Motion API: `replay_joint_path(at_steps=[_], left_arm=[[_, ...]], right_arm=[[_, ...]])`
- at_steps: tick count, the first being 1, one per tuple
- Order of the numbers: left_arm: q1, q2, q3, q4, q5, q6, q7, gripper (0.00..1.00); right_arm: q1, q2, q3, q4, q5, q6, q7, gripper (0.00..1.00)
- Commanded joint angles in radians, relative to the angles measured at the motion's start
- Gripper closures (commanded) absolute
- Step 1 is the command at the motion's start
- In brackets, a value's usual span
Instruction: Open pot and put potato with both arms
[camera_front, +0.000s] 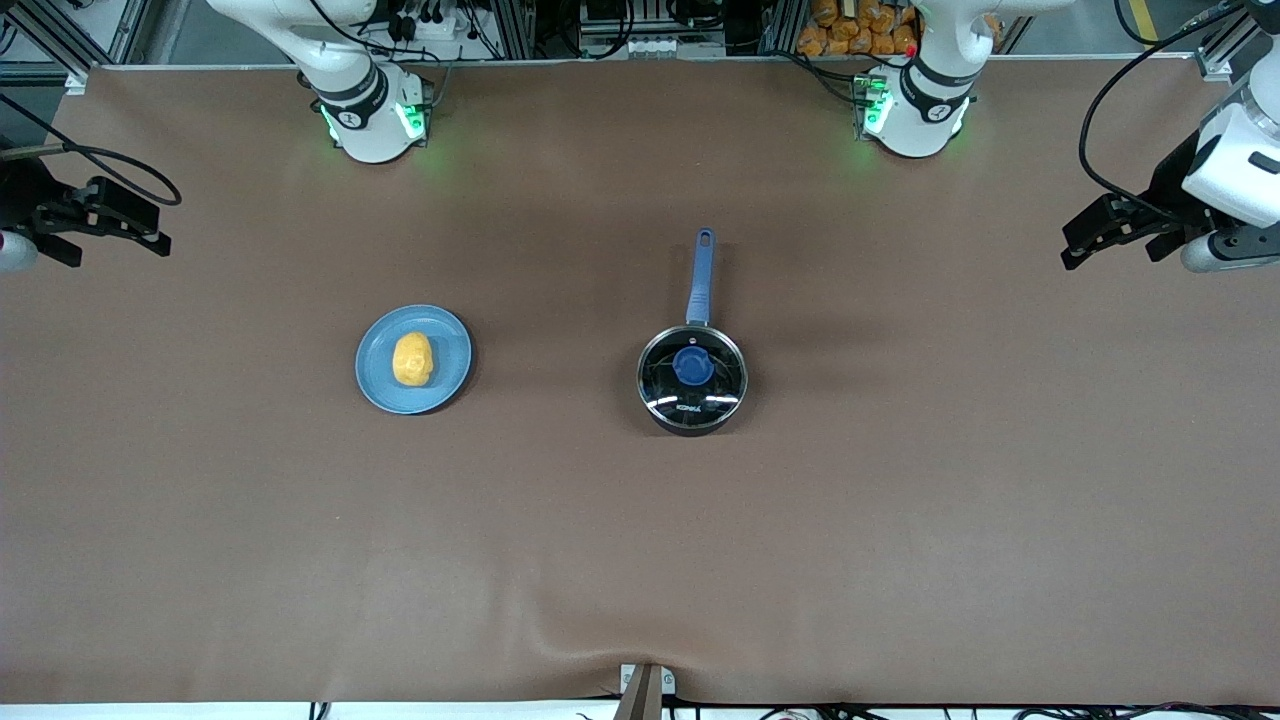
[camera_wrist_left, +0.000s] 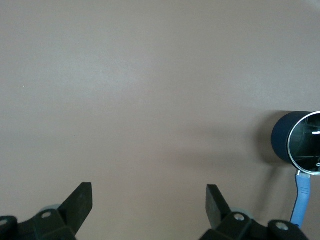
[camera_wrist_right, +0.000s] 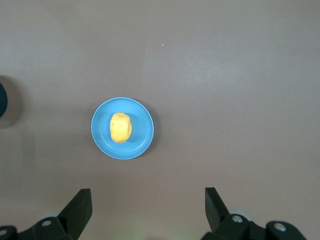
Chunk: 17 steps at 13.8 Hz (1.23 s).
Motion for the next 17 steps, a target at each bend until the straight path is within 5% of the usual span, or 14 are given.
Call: replay_joint_path(at_steps=[1,17], left_arm=[[-0.018,-0.025,0.016,-0.023,-0.016,0.005,0.025,0.0],[0.002,0.018,0.03,0.012,-0.037,0.025,0.019,0.0]], right_arm=[[-0.002,0.004,0.0,0.021,0.013,-0.018,-0.006,0.0],[-0.008,0.008,0.005,0.021,0.015,-0.015,-0.006,0.0]])
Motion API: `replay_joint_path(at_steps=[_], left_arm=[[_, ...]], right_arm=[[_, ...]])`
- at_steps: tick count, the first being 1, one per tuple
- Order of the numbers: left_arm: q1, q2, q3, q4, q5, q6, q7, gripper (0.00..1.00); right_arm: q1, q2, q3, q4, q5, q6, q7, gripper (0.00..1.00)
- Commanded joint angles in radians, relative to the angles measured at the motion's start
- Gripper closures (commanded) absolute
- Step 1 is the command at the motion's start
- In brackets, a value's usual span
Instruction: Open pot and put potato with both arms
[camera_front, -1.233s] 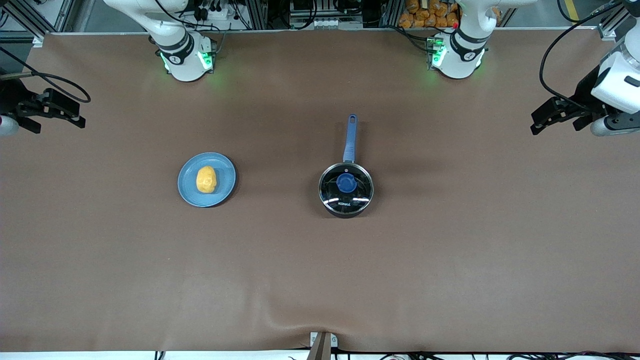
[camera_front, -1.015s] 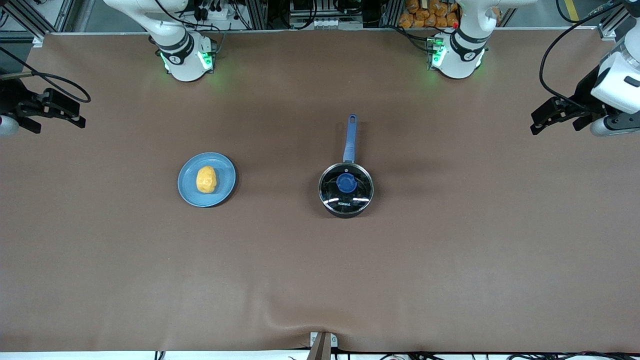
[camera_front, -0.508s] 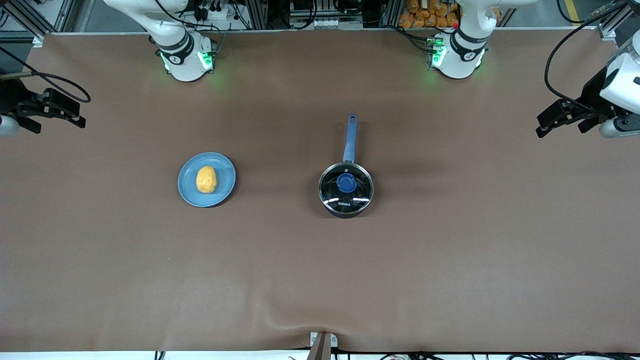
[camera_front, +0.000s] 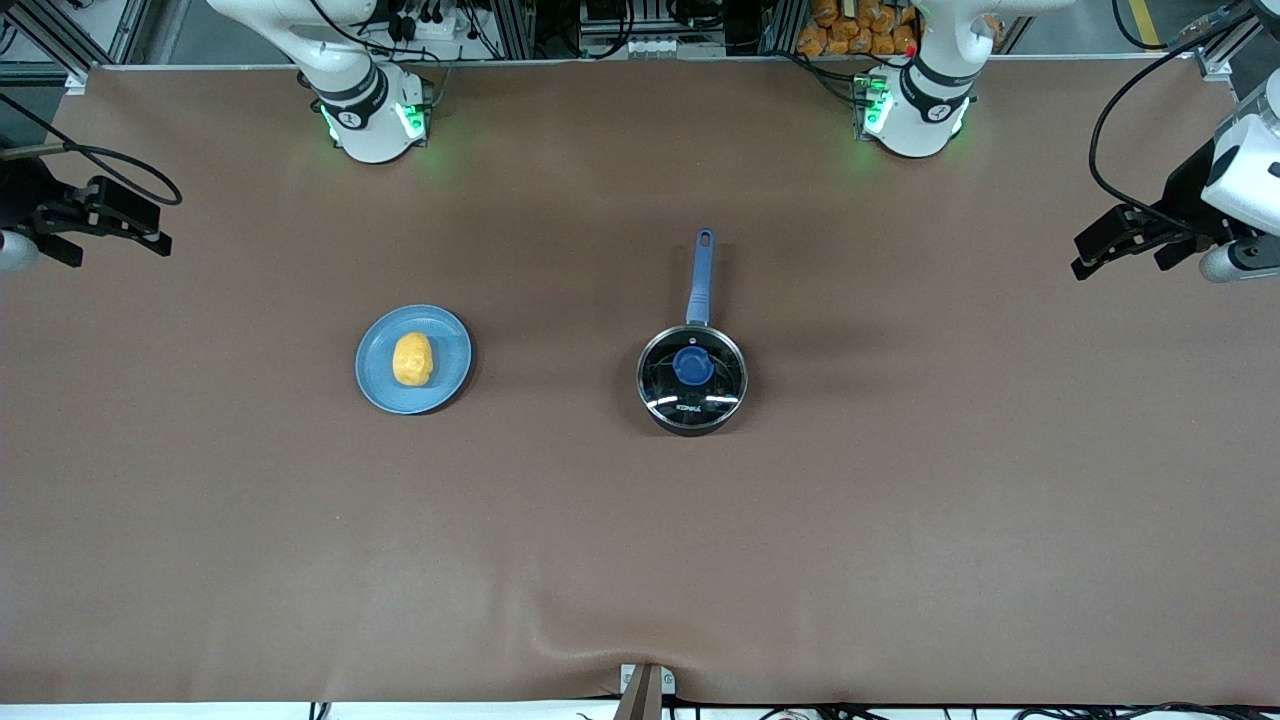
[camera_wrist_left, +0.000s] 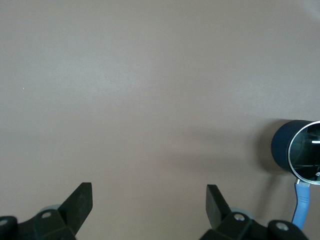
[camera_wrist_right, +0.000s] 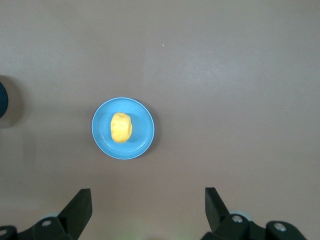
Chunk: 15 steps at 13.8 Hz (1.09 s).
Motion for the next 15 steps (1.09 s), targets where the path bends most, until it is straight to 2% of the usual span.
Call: replay_joint_path(at_steps=[1,15], left_arm=[[0.005,0.008,0.002,0.015,-0.028,-0.005,0.019,0.0],[0.011,0.008,0.002,0.018,-0.045,-0.02,0.022,0.0]], right_arm=[[-0.008,0.008,0.004,0.021,0.013,-0.015,-0.005,0.0],[-0.008,0.008,0.006,0.021,0.013,-0.015,-0.005,0.0]])
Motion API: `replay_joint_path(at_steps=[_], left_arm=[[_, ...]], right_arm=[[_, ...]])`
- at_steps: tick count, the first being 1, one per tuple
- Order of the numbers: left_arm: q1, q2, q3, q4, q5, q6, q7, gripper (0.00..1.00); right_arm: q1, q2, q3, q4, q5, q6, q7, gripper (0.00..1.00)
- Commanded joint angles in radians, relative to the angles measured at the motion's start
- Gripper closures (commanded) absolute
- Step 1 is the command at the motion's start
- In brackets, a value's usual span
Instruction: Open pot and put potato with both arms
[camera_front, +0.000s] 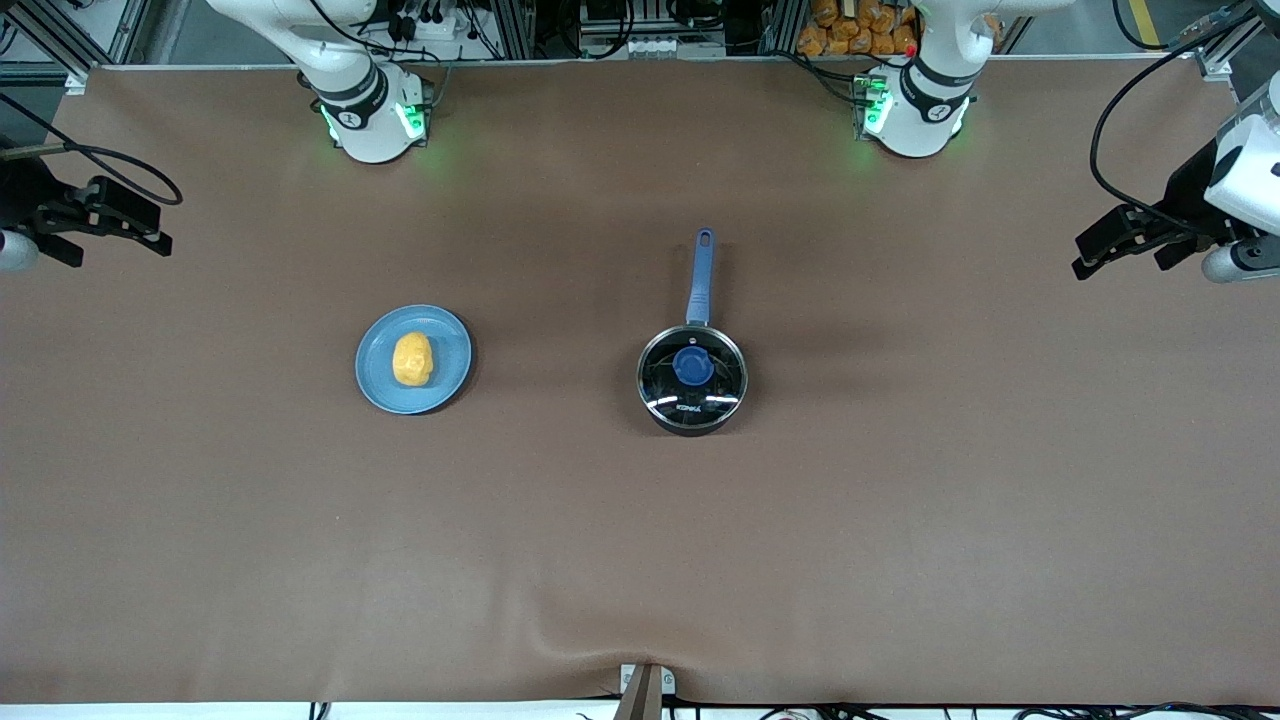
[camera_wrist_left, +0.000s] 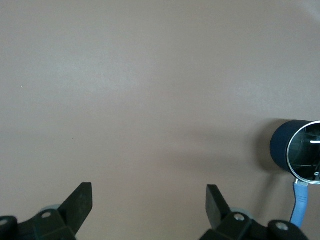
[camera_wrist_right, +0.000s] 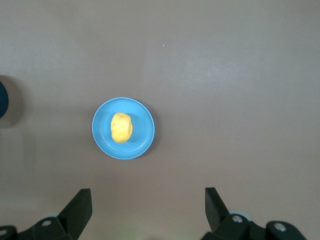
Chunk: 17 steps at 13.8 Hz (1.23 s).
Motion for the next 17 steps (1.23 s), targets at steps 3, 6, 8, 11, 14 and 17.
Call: replay_joint_path(at_steps=[3,6,8,11,14,17], left_arm=[[0.007,0.007,0.001,0.017,-0.037,-0.017,0.035,0.0],[0.006,0.009,0.0,0.017,-0.036,-0.017,0.042,0.0],[0.006,0.014,0.001,0.017,-0.036,-0.017,0.08,0.0],[0.006,0.014,0.0,0.019,-0.036,-0.025,0.092,0.0],[0.006,0.014,0.0,0.017,-0.036,-0.025,0.092,0.0],[0.006,0.014,0.0,0.019,-0.036,-0.028,0.092,0.0]], right_arm=[[-0.01,0.008,0.005,0.021,0.012,-0.015,-0.006,0.0],[-0.006,0.008,0.005,0.021,0.012,-0.015,-0.004,0.0],[-0.008,0.008,0.005,0.021,0.012,-0.016,-0.005,0.0],[-0.005,0.008,0.005,0.021,0.012,-0.018,-0.004,0.0],[-0.005,0.008,0.007,0.021,0.012,-0.016,-0.004,0.0],[-0.005,0.008,0.005,0.021,0.012,-0.018,-0.004,0.0]])
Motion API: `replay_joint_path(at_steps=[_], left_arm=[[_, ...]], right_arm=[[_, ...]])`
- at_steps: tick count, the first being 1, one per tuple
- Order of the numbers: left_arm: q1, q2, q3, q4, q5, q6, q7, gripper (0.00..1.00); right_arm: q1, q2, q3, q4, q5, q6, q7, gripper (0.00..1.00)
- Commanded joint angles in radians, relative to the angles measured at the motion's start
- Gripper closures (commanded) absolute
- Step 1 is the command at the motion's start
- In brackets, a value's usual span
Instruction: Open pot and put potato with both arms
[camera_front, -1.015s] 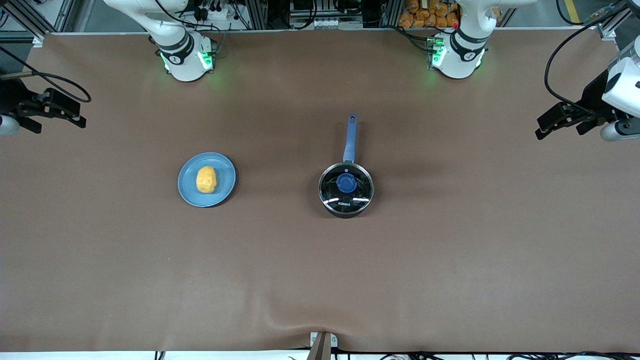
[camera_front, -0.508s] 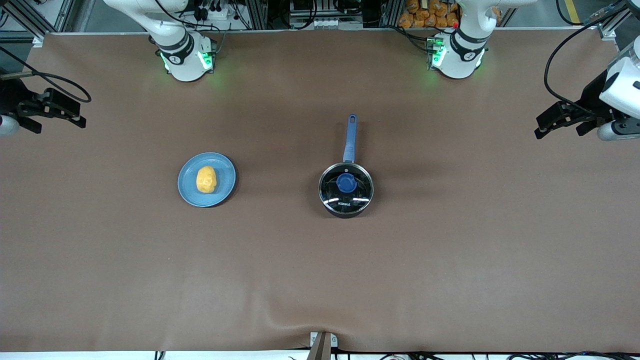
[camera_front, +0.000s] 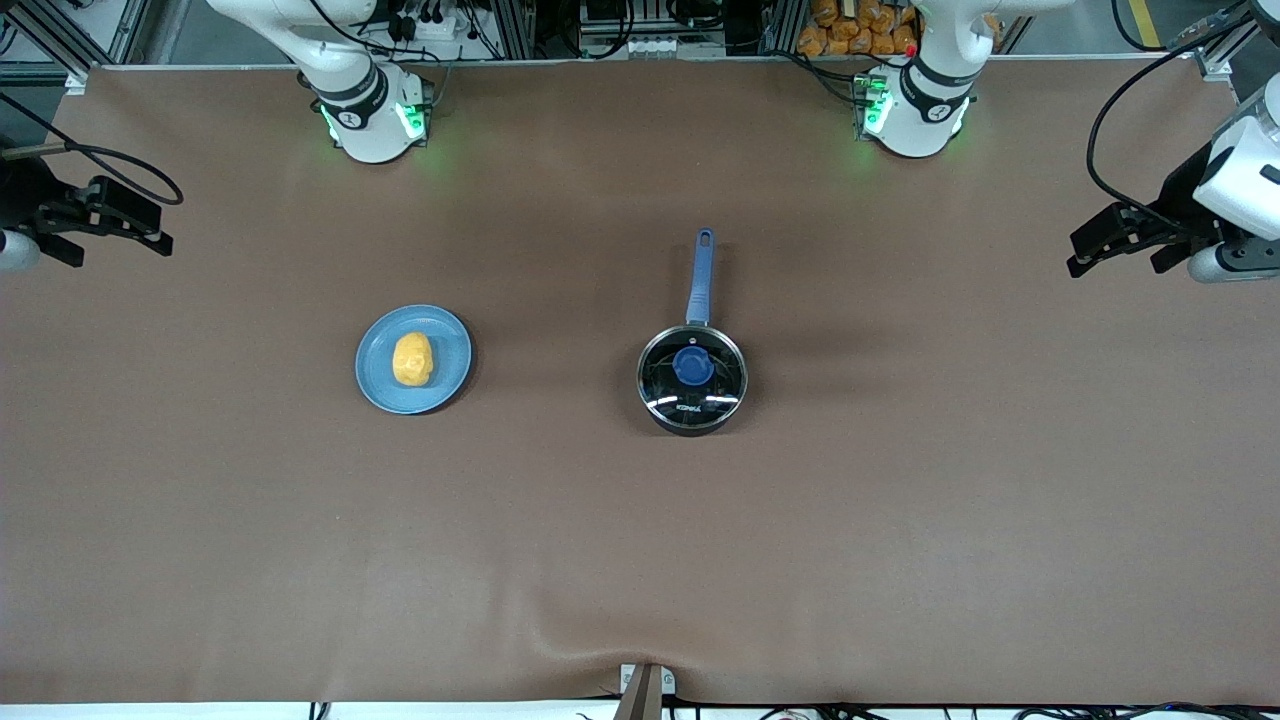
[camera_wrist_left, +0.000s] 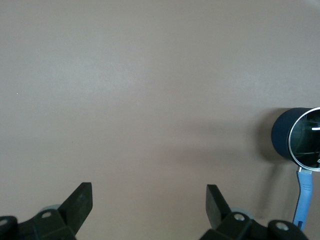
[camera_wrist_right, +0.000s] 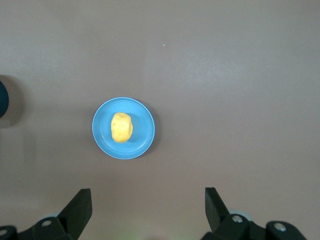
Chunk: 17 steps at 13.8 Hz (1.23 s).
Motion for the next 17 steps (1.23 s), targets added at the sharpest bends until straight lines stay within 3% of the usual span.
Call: replay_joint_path(at_steps=[1,13,17], left_arm=[[0.006,0.008,0.0,0.017,-0.03,-0.021,0.024,0.0],[0.001,0.011,0.0,0.019,-0.028,-0.023,0.023,0.0],[-0.032,0.017,-0.029,0.019,-0.027,-0.021,0.002,0.0]], right_arm=[[-0.005,0.008,0.004,0.021,0.012,-0.016,-0.004,0.0],[-0.008,0.008,0.006,0.021,0.012,-0.017,-0.004,0.0],[-0.005,0.008,0.006,0.021,0.012,-0.017,-0.004,0.0]])
